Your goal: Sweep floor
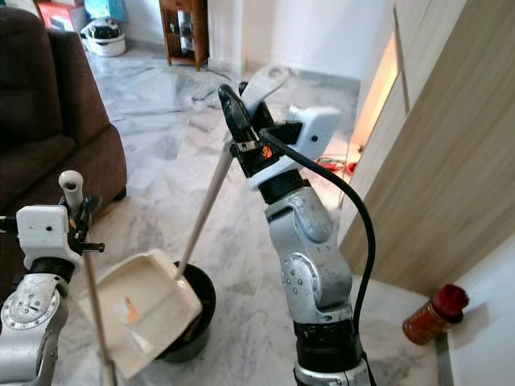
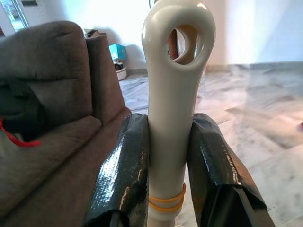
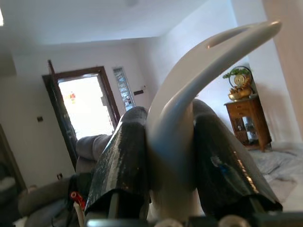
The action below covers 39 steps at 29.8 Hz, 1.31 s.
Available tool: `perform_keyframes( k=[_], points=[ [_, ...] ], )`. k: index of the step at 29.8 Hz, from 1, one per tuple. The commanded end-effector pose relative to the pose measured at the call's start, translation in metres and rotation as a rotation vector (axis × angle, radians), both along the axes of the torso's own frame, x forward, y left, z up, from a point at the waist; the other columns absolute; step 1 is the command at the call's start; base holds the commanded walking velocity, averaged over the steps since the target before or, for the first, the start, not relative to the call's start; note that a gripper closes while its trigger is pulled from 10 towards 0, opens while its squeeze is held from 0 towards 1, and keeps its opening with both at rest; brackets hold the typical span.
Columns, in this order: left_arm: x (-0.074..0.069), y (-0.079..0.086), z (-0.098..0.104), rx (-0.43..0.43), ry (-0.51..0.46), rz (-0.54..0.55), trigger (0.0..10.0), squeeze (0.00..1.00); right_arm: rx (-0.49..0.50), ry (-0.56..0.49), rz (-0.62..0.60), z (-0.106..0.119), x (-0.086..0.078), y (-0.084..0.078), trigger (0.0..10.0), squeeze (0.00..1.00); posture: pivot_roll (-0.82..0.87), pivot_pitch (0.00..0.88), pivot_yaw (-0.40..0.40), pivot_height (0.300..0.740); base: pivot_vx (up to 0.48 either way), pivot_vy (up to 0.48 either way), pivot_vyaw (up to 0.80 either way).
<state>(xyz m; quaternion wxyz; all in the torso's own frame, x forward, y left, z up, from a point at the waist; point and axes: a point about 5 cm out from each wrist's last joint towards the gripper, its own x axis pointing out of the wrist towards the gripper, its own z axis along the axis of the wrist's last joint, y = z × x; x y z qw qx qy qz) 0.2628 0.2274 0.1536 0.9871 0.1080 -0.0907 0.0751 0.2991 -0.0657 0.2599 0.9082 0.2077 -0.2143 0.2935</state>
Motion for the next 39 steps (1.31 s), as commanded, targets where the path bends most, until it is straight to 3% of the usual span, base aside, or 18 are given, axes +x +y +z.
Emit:
perform_keyframes(
  k=[1, 11, 14, 17, 22, 25, 34, 39],
  points=[
    [-0.002, -0.002, 0.013, 0.003, -0.062, -0.017, 10.0, 0.0, 0.05, -0.015, 0.012, 0.006, -0.003, -0.003, 10.0, 0.0, 0.07, 0.029, -0.002, 0.74, 0.0, 0.0, 0.0],
    [-0.015, 0.019, 0.012, 0.068, -0.032, 0.027, 10.0, 0.0, 0.029, -0.04, -0.008, 0.005, -0.007, -0.005, 10.0, 0.0, 0.07, 0.031, 0.001, 0.74, 0.0, 0.0, 0.0],
    [-0.016, 0.016, 0.011, 0.063, -0.03, 0.022, 10.0, 0.0, -0.004, -0.071, -0.023, 0.005, -0.008, -0.003, 10.0, 0.0, 0.07, 0.031, 0.001, 0.74, 0.0, 0.0, 0.0],
    [-0.014, 0.006, 0.009, 0.092, -0.023, -0.017, 10.0, 0.0, 0.022, -0.087, -0.029, 0.01, -0.008, 0.0, 10.0, 0.0, 0.07, 0.031, 0.001, 0.74, 0.0, 0.0, 0.0],
    [-0.012, 0.002, 0.009, 0.083, -0.025, -0.029, 10.0, 0.0, 0.065, -0.116, -0.062, 0.019, -0.009, 0.003, 10.0, 0.0, 0.07, 0.032, 0.0, 0.74, 0.0, 0.0, 0.0],
    [-0.011, 0.001, 0.009, 0.078, -0.027, -0.033, 10.0, 0.0, 0.106, -0.115, -0.031, 0.021, -0.014, 0.012, 10.0, 0.0, 0.07, 0.033, 0.0, 0.74, 0.0, 0.0, 0.0],
    [-0.012, -0.005, 0.006, 0.06, -0.019, -0.039, 10.0, 0.0, 0.044, -0.085, -0.013, 0.009, -0.016, 0.019, 10.0, 0.0, 0.07, 0.036, -0.001, 0.74, 0.0, 0.0, 0.0],
    [-0.01, -0.008, 0.006, 0.051, -0.02, -0.045, 10.0, 0.0, 0.028, -0.087, -0.028, 0.008, -0.013, 0.016, 10.0, 0.0, 0.07, 0.035, -0.002, 0.74, 0.0, 0.0, 0.75]
  ],
)
